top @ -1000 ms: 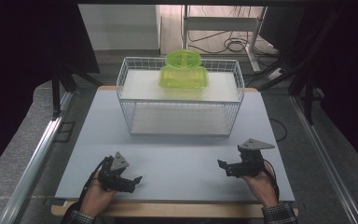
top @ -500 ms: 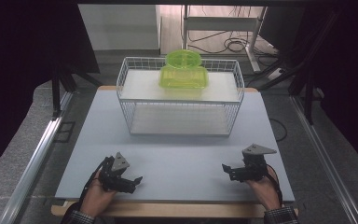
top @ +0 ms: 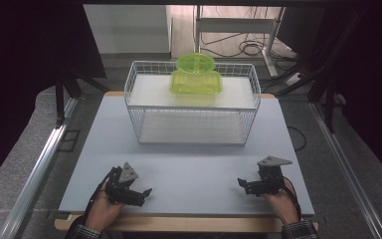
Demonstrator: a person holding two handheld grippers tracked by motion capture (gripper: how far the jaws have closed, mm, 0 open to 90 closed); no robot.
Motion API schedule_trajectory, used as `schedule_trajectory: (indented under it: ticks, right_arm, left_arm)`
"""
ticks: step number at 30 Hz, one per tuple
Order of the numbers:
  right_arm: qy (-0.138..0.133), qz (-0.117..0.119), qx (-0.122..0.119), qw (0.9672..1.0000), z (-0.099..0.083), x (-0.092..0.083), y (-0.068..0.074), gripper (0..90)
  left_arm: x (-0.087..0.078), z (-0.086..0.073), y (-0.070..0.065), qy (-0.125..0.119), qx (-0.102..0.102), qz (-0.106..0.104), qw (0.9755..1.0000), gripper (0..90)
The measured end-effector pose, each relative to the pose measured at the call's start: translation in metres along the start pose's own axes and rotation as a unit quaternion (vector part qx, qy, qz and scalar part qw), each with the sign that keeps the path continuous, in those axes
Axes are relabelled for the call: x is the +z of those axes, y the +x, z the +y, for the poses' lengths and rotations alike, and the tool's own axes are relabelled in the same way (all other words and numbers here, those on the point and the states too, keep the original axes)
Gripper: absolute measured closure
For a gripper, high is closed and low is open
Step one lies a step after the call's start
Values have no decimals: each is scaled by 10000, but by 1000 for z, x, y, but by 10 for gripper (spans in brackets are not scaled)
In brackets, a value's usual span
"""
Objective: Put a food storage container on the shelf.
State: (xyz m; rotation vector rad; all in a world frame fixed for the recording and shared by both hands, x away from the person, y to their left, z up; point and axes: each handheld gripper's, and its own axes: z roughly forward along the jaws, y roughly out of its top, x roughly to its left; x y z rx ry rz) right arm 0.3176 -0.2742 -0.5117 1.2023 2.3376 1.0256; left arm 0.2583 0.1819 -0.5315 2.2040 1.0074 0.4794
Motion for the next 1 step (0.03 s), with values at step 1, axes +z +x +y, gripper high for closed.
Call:
schedule_trajectory:
  ticks: [1]
  right_arm:
    - [2,-15,12,10000,0,0,0,0]
  left_arm:
    - [0,0,0,0,0,0,10000,27]
